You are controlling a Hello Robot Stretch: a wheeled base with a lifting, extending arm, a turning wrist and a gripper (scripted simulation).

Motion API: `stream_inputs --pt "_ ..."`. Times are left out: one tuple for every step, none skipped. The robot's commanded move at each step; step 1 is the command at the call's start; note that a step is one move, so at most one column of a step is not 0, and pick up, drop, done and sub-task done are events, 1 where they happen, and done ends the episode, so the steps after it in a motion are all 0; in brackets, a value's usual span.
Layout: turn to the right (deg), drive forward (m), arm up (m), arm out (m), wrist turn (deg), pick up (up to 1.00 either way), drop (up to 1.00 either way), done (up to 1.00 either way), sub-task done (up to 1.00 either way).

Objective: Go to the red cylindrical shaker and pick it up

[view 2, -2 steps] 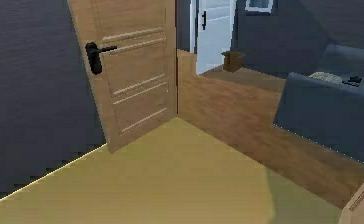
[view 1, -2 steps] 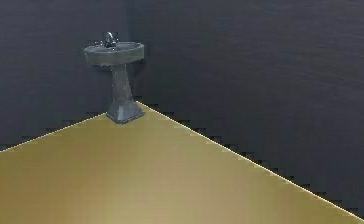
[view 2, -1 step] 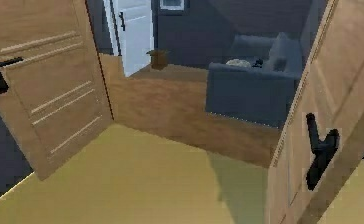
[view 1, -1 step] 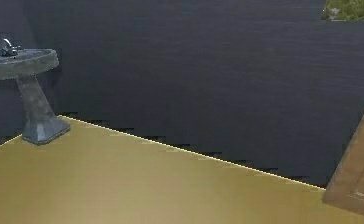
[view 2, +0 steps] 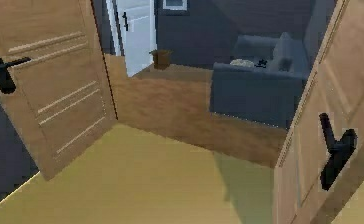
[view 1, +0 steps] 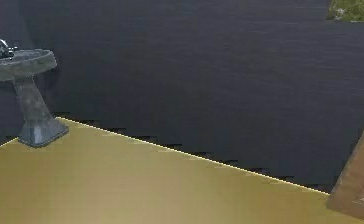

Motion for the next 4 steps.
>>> stream_inputs --pt "45.0 0.00 0.00 0.00 0.0 0.00 0.00 0.00 0.00" --pt "18.0 0.00 0.00 0.00 0.0 0.00 0.00 0.00 0.00" --pt "0.0 0.45 0.00 0.00 0.0 0.00 0.00 0.00 0.00" --pt "45.0 0.00 0.00 0.00 0.0 0.00 0.00 0.00 0.00"
